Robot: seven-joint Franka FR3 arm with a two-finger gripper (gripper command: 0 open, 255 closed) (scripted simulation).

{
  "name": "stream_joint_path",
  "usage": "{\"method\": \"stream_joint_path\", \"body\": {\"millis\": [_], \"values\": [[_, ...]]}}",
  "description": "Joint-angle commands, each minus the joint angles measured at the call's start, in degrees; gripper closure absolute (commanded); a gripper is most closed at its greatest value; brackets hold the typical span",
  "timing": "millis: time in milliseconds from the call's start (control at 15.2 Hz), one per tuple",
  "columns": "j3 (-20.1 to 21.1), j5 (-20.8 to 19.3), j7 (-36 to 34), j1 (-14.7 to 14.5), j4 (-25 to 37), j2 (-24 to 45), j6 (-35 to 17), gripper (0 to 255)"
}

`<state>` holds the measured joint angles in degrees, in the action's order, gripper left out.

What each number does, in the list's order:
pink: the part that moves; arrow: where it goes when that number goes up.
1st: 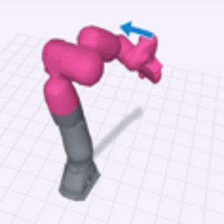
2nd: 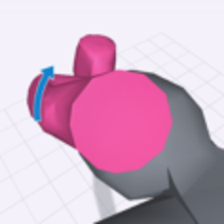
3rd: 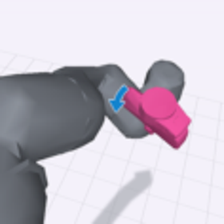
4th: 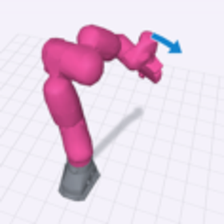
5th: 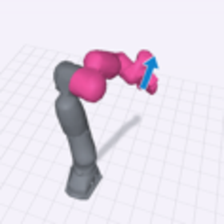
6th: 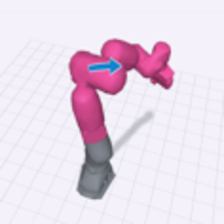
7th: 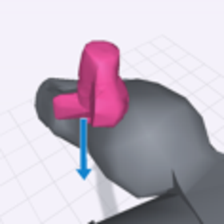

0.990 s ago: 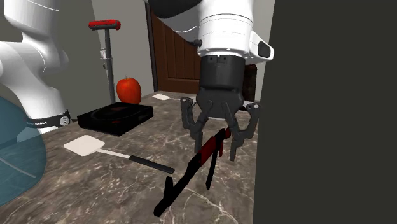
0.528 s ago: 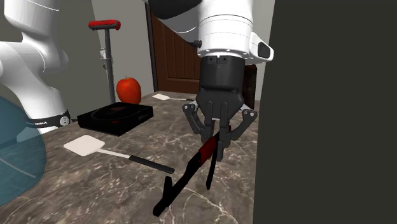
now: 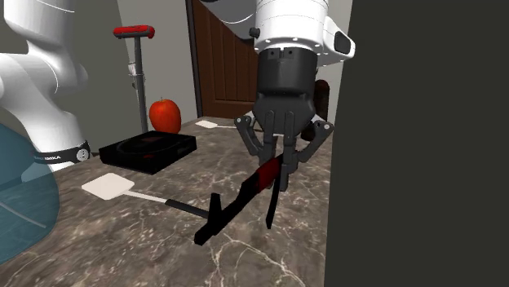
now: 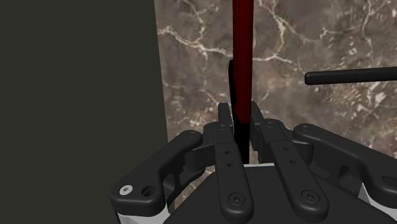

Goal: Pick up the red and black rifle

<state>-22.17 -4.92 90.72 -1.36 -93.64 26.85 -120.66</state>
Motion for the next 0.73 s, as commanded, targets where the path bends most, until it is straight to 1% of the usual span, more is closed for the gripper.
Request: {"method": "stream_joint_path", "body": {"millis": [0, 528, 660], "values": [[-0.13, -0.17, 0.19, -0.08, 0.61, -0.76, 1.34, 255], [-0.43, -0.52, 0.89, -0.23, 4.13, -2.65, 6.59, 255], [-0.43, -0.52, 0.91, -0.24, 4.20, -2.68, 6.69, 255]]}}
